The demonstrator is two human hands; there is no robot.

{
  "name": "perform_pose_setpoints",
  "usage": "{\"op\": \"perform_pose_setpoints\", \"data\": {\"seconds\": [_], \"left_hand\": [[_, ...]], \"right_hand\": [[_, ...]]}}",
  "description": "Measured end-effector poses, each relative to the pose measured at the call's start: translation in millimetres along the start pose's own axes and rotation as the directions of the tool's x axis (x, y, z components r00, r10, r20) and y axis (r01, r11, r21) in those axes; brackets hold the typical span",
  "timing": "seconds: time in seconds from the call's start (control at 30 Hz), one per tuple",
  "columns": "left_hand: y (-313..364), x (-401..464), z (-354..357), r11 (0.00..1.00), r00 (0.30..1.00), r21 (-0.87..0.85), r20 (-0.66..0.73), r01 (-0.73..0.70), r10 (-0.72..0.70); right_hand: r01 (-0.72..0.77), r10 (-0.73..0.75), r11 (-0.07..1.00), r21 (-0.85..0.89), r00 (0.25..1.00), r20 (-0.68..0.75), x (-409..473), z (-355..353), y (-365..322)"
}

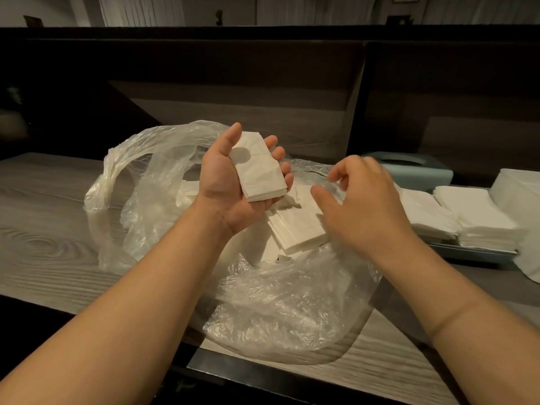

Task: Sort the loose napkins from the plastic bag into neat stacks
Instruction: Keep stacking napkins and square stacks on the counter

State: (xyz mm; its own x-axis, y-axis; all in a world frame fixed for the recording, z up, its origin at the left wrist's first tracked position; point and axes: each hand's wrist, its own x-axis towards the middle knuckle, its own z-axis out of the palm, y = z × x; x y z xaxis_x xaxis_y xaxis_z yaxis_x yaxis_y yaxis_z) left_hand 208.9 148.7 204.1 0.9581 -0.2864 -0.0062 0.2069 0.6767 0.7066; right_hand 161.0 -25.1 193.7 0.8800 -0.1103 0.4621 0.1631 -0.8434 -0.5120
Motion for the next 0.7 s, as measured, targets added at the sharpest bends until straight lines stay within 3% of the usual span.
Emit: {"op": "perform_pose_setpoints", "data": {"seconds": [0.1,0.23,0.7], "left_hand": [[0,1,0,1.000,1.000,-0.006,0.010,-0.002,0.002],[0,1,-1,1.000,1.000,0.003,0.017,-0.002,0.002],[0,0,-1,1.000,1.000,-0.015,0.009,0.002,-0.001]], "right_hand": [[0.120,-0.123,0.992,0.039,0.987,0.106,-12,-3,-9],[0.228,-0.189,0.967,-0.113,0.940,0.283,-22,5,-19],[0.197,-0.160,0.975,-0.100,0.942,0.294,-17,10,-12]]}}
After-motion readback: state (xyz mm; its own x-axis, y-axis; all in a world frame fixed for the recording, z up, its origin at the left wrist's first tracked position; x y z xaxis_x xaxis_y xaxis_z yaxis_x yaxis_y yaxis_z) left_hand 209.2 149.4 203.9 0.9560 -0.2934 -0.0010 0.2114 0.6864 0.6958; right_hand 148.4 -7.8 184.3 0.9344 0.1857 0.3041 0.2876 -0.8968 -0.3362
